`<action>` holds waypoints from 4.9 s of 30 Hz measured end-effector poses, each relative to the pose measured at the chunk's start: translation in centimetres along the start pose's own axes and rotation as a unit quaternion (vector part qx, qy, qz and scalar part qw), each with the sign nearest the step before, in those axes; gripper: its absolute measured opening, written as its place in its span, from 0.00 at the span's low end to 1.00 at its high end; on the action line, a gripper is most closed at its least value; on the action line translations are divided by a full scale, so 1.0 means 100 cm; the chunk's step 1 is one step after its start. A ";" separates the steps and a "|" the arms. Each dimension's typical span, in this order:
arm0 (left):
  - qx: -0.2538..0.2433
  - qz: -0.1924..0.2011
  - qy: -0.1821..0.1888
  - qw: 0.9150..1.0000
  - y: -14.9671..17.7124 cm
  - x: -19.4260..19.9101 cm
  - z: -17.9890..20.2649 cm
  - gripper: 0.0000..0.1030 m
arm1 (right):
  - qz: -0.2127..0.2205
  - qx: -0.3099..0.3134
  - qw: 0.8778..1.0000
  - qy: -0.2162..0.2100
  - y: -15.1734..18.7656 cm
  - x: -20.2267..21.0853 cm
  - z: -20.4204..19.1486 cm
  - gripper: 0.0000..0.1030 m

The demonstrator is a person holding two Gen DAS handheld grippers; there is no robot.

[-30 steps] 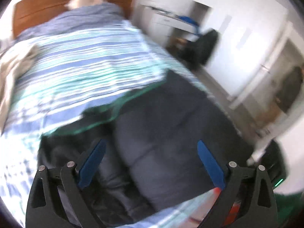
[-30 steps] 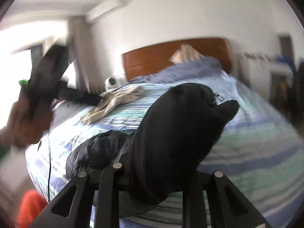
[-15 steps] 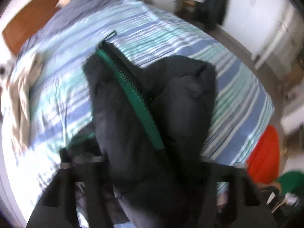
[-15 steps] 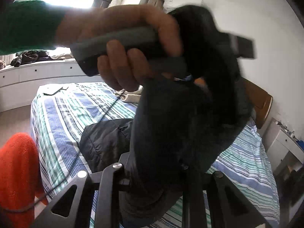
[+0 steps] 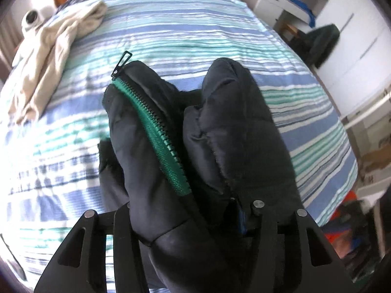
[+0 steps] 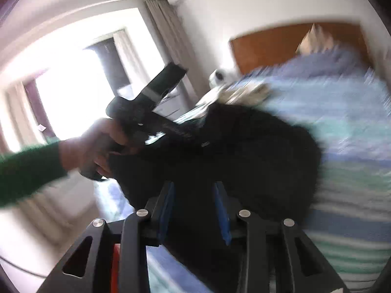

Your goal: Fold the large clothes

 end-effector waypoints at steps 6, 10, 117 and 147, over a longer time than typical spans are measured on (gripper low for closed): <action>0.059 -0.030 -0.013 0.998 0.009 -0.028 -0.051 0.65 | -0.124 -0.024 0.992 -0.002 0.049 -0.098 0.011 0.26; 0.137 -0.035 0.011 0.990 0.016 -0.056 -0.082 0.68 | -0.159 -0.003 0.987 0.030 0.057 -0.126 0.009 0.25; 0.172 0.132 -0.019 0.976 0.107 0.011 -0.113 1.00 | -0.148 0.012 0.972 0.185 0.039 -0.014 0.018 0.80; 0.228 -0.036 0.235 0.944 0.092 -0.085 -0.123 1.00 | -0.052 -0.288 0.956 0.029 0.091 -0.008 0.129 0.80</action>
Point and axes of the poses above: each gripper's, at about its wrist camera, not at the fingertips, and x roughly against the way its jaws point, z to its right, y to its underside, the point moved 7 cm from there along -x, roughly the way its jaws point, and after that the axes turned 12 degrees about x, right-handed, at the moved point
